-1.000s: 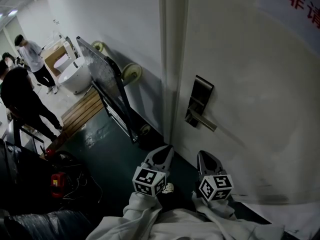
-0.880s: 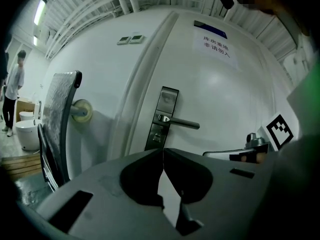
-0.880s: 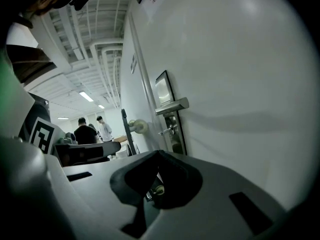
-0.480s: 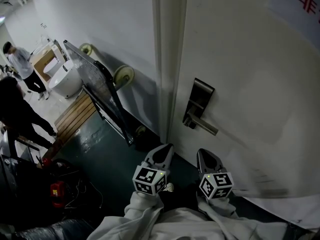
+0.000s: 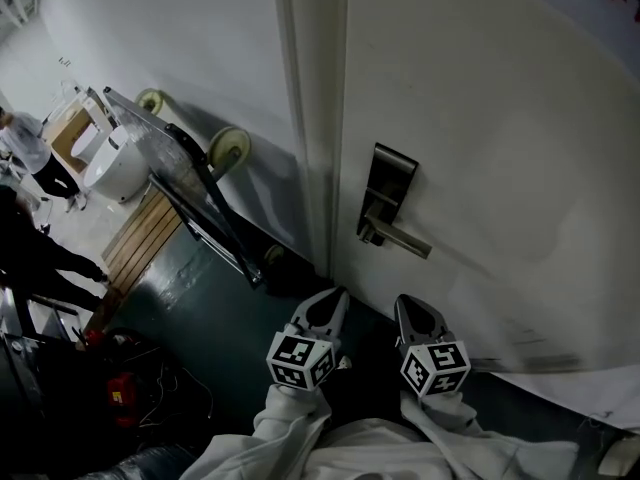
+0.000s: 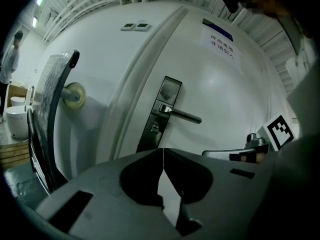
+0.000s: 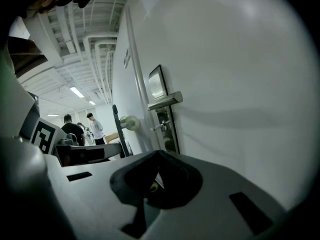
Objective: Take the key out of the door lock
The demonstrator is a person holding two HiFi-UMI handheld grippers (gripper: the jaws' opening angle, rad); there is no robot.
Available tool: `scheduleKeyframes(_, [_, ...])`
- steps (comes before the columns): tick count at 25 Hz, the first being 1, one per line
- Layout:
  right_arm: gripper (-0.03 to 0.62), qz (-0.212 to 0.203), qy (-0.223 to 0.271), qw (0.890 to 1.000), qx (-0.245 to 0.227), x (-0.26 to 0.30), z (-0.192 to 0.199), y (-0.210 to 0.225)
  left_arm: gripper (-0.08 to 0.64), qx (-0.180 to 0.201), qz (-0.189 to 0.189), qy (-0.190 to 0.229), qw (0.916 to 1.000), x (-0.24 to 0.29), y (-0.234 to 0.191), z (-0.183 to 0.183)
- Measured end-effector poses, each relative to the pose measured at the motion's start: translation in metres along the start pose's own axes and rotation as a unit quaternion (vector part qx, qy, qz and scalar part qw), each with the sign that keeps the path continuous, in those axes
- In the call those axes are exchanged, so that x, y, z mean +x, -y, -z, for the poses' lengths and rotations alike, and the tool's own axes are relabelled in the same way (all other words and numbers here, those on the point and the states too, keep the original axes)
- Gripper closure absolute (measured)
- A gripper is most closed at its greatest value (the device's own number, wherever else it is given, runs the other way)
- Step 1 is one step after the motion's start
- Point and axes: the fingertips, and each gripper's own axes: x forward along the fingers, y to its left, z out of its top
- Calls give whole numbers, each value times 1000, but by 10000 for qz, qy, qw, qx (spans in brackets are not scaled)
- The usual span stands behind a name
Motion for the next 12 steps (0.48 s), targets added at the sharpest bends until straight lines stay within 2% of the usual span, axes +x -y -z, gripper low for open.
scheduleKeyframes(6, [540,121,-27,9999,-1,2,-1,3,545,-76,244,-53,9997,10,2,-1])
scheduleKeyframes(8, [541,140,-40,9999,-10,4,-1,4,545,-269,339,-51,9991,14,1,-1])
scheduleKeyframes(12, [540,201,-72,9998,16,8,-1,10,545,-910,533,40,9944,25,-2,-4])
